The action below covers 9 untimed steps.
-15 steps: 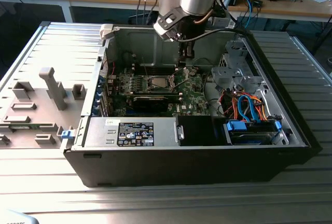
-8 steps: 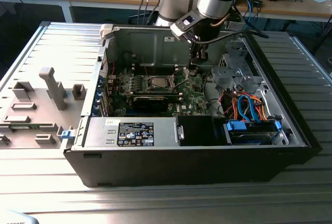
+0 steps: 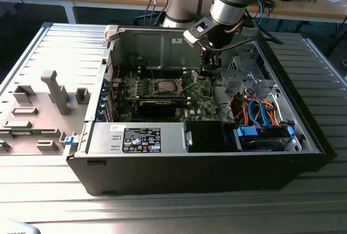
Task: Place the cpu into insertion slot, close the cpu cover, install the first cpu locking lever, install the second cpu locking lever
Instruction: 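Close the cpu cover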
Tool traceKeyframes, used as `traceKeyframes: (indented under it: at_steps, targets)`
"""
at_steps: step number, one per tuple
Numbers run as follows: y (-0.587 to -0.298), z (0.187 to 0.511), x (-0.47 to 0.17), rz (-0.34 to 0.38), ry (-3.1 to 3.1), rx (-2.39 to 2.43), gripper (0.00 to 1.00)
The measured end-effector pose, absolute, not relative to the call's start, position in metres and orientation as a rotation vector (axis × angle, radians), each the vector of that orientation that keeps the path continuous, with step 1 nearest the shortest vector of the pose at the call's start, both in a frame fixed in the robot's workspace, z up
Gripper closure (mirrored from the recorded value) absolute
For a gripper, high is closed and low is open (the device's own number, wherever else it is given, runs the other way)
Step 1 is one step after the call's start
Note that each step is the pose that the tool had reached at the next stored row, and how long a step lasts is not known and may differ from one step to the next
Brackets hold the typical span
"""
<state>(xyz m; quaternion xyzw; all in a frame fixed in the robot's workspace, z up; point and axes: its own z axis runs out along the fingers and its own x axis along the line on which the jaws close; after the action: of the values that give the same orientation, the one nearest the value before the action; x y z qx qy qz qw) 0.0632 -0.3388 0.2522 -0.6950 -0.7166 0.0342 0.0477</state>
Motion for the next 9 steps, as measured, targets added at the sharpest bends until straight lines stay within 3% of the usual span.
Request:
traceKeyframes:
  at_steps: [9]
  targets:
    - [-0.338,0.244,0.053,0.101,-2.186,-2.116,0.89]
